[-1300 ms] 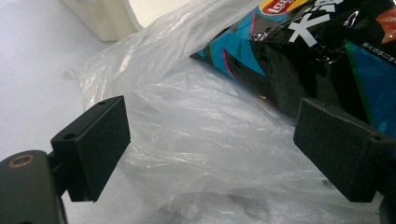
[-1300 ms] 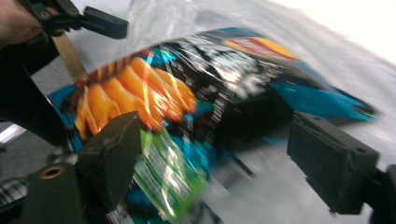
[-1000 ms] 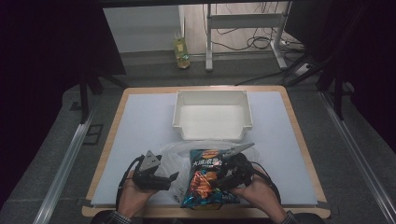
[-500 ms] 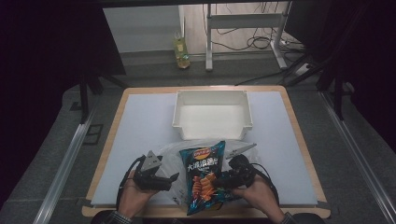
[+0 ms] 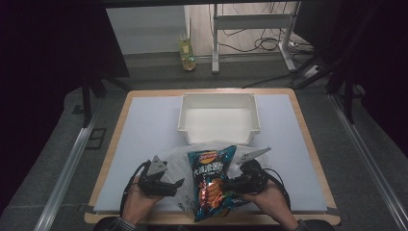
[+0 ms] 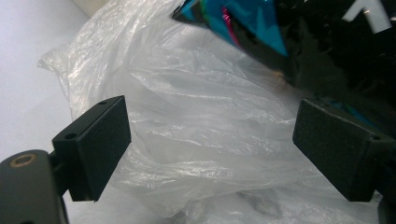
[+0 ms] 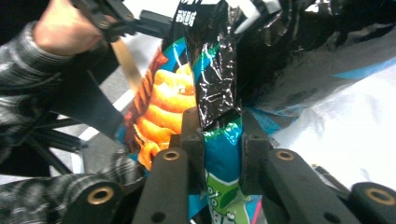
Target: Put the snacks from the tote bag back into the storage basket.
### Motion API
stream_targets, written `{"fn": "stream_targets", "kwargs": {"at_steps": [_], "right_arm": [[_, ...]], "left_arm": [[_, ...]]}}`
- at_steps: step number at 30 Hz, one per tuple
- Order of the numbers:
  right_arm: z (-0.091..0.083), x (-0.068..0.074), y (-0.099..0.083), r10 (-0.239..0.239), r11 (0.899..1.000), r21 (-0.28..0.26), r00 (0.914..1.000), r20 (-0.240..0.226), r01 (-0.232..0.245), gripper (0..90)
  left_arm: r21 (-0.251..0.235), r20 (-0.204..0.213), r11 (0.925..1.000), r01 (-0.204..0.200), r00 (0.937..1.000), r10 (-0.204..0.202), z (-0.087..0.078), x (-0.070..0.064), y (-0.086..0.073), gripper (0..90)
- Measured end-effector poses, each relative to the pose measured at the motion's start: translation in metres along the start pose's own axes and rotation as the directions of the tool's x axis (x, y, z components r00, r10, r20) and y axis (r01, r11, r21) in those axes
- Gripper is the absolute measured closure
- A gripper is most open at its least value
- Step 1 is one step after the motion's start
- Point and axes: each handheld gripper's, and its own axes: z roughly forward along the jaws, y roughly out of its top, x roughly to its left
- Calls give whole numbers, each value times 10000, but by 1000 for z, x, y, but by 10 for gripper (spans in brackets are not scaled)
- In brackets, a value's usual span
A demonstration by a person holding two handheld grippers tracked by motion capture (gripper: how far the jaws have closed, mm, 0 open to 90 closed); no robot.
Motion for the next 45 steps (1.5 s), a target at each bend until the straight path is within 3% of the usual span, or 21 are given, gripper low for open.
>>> {"fn": "stream_targets", "kwargs": {"at_steps": [9, 17, 30, 37, 45], "right_arm": [[-18, 7, -8, -7, 9999, -104, 10000, -30, 6, 798], [-38, 12, -15, -103, 9976, -685, 9999, 70, 107, 802], [-55, 16, -3, -483, 9903, -1296, 9988, 124, 495, 806], [-63, 14, 1, -362, 9833, -1782, 9993, 122, 378, 812], [-63, 12, 10, -439, 9790, -1970, 9979, 480, 526, 820]], "left_arm": [[2, -72, 10000, 22, 10000, -22, 1, 0, 0, 104], [-17, -28, 10000, 28, 10000, -28, 1, -3, 1, 69], [-380, 346, 9990, -229, 9991, 242, -4, -14, 4, 30], [-358, 84, 9983, -456, 9989, 459, -3, -20, 0, 17], [-266, 31, 9980, -568, 9984, 569, -2, -25, -3, 9]]}}
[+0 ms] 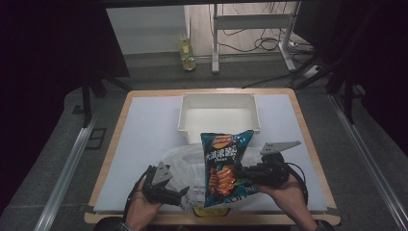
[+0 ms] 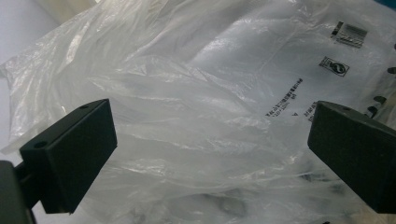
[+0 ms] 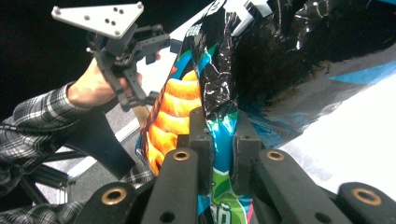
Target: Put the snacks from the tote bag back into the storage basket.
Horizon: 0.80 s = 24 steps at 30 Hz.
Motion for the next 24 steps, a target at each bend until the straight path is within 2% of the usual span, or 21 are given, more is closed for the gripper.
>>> {"fn": "stream_targets", "kwargs": {"at_steps": [9, 17, 24], "right_arm": [[3, -5, 7, -107, 9995, -296, 9998, 186, 113, 832], [6, -13, 10, -35, 9986, -519, 9992, 407, 56, 859], [10, -17, 10, 112, 9989, -458, 9984, 550, -87, 889]], "left_arm": [[216, -139, 9994, -284, 9995, 287, 4, -2, -3, 15], [119, -104, 9998, -173, 9998, 174, 4, -1, -4, 15], [61, -91, 10000, -45, 9999, 46, 3, 0, -4, 15]]}}
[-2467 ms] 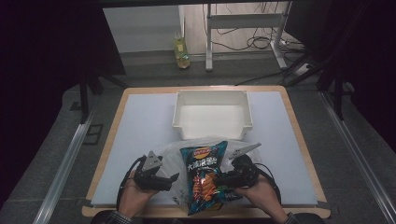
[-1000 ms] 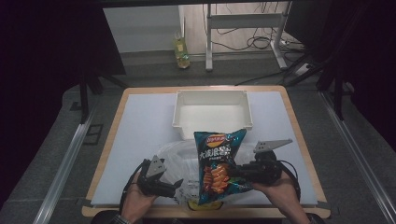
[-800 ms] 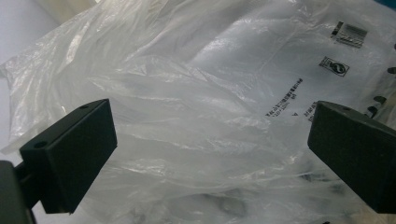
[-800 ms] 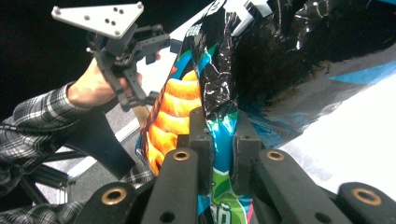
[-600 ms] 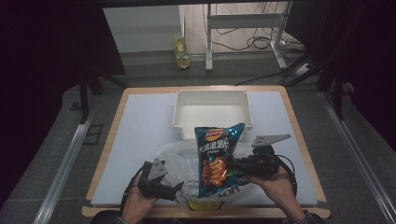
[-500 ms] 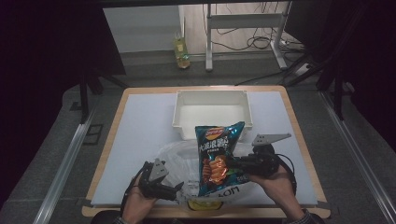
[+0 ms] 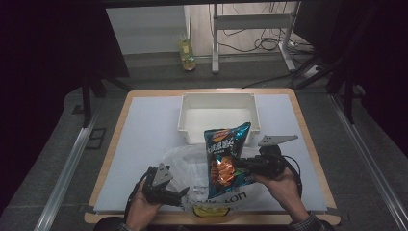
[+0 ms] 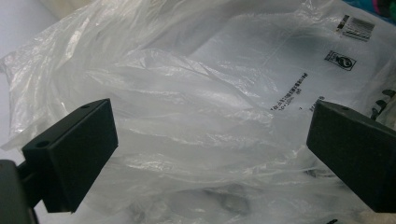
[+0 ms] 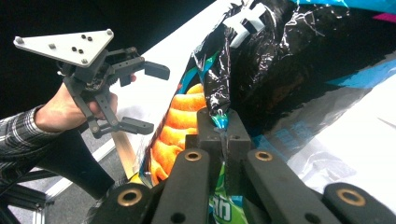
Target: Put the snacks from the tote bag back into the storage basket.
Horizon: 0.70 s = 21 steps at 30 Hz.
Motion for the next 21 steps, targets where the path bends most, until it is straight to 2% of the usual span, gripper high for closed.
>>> {"fn": "stream_targets", "kwargs": {"at_steps": [11, 21], "right_arm": [[-3, -2, 9, -179, 9996, -236, 9997, 184, 183, 891], [5, -8, 24, -334, 9981, -518, 9993, 170, 343, 891]], "left_arm": [[32, 22, 10000, 24, 10000, -24, 1, 0, 0, 15], [90, -15, 10000, -9, 10000, 9, 1, 1, 0, 15]]}}
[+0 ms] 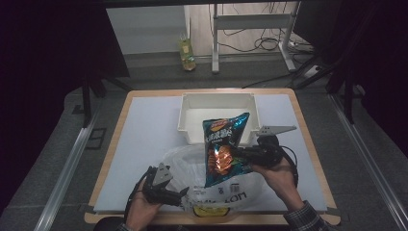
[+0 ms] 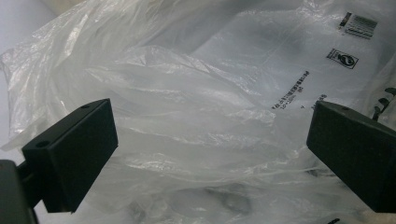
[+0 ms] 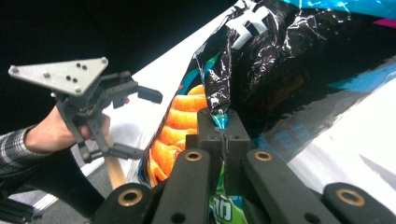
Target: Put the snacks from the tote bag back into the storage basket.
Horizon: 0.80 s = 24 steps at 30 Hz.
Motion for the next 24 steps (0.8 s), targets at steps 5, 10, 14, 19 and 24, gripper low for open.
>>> {"fn": "stream_targets", "kwargs": {"at_steps": [5, 10, 14, 19, 24], "right_arm": [[7, -4, 9, -11, 10000, -89, 10000, 35, 11, 891], [12, -9, 16, -49, 9997, -237, 10000, 82, 51, 891], [15, -15, 19, -26, 9992, -392, 10000, 93, 30, 891], [20, -24, 23, 62, 9983, -585, 9999, 109, -56, 890], [26, -32, 28, 38, 9970, -769, 9998, 203, -22, 890]], "left_arm": [[47, 42, 10000, -1, 10000, 1, 0, 1, 0, 15], [-137, 171, 9996, 261, 9995, -259, -1, 1, 1, 14], [-155, 201, 9994, 304, 9993, -301, -1, 1, 1, 14], [-148, 231, 9994, 324, 9992, -320, 0, 1, 1, 15], [-129, 252, 9993, 353, 9991, -350, 0, 1, 1, 15]]}}
